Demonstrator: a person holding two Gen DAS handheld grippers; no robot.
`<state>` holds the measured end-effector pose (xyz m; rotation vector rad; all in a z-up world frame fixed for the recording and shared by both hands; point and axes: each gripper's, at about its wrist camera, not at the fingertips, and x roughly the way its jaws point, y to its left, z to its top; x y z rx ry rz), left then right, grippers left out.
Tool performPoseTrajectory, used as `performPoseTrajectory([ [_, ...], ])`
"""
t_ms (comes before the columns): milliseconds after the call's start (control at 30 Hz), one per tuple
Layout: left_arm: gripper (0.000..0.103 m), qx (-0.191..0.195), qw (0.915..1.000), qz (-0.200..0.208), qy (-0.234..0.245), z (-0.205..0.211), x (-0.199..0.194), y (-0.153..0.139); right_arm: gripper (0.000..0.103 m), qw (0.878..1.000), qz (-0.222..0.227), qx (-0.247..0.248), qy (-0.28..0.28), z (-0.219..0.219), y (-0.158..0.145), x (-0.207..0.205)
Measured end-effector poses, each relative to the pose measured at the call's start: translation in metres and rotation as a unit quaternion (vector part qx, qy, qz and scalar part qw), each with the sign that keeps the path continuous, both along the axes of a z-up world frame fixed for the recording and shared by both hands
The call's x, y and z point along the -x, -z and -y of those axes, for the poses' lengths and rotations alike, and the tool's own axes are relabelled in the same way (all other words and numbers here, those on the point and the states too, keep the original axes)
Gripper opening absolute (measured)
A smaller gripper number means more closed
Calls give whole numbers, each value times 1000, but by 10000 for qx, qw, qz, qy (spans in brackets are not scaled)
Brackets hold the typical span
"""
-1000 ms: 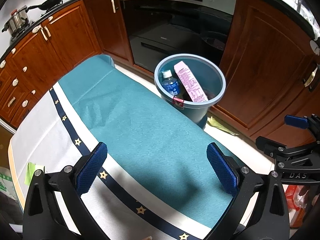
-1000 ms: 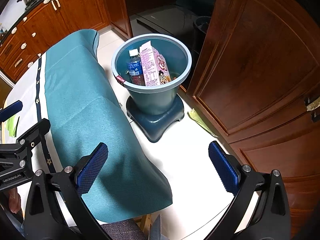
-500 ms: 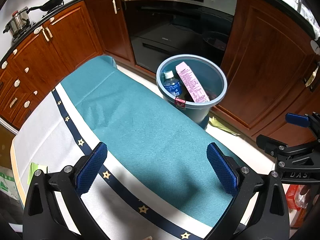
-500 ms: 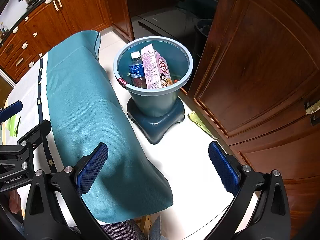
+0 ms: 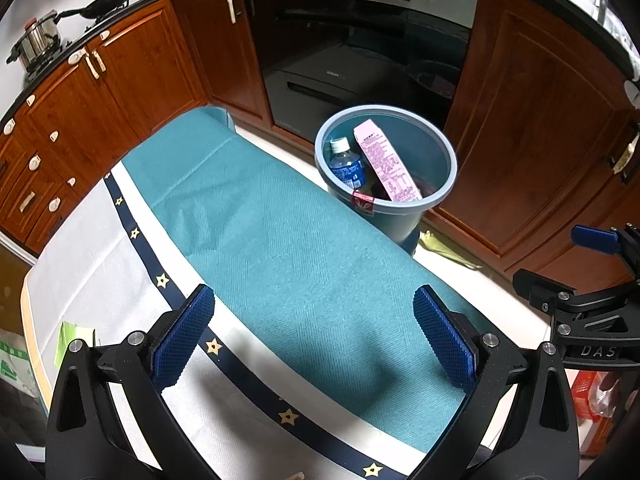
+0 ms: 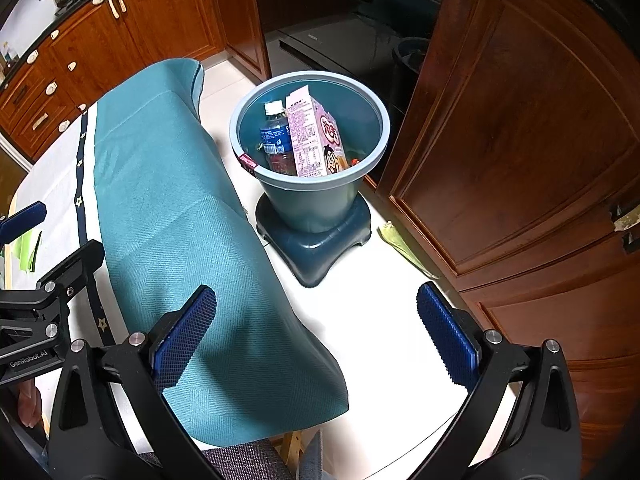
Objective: Collect trash
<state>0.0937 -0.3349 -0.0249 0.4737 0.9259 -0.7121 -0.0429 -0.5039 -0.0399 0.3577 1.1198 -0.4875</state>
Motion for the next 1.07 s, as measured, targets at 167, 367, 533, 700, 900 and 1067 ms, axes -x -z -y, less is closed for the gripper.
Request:
performPoseTrajectory([
  [167, 99, 6, 10000, -19, -6, 1, 0, 1, 96, 10000, -5, 7, -10, 0, 1, -1],
  [367, 99, -40, 10000, 11, -13, 1, 1, 4, 96, 10000, -14, 5, -34, -1, 2, -2],
  [533, 99, 37, 10000, -50, 67, 1, 1, 5, 96, 10000, -21, 4, -55, -2, 4, -3],
  [700, 99, 72, 9998, -112, 124, 0, 2, 7, 96, 10000, -16, -9, -59, -2, 4, -3],
  [900, 99, -12, 9999, -123, 8, -1, -1, 8, 96, 10000, -22, 5, -65, -1, 4, -3],
  [1067, 99, -20, 9998, -174, -36, -3, -2, 9, 96, 10000, -12, 13, -63, -1, 4, -4],
])
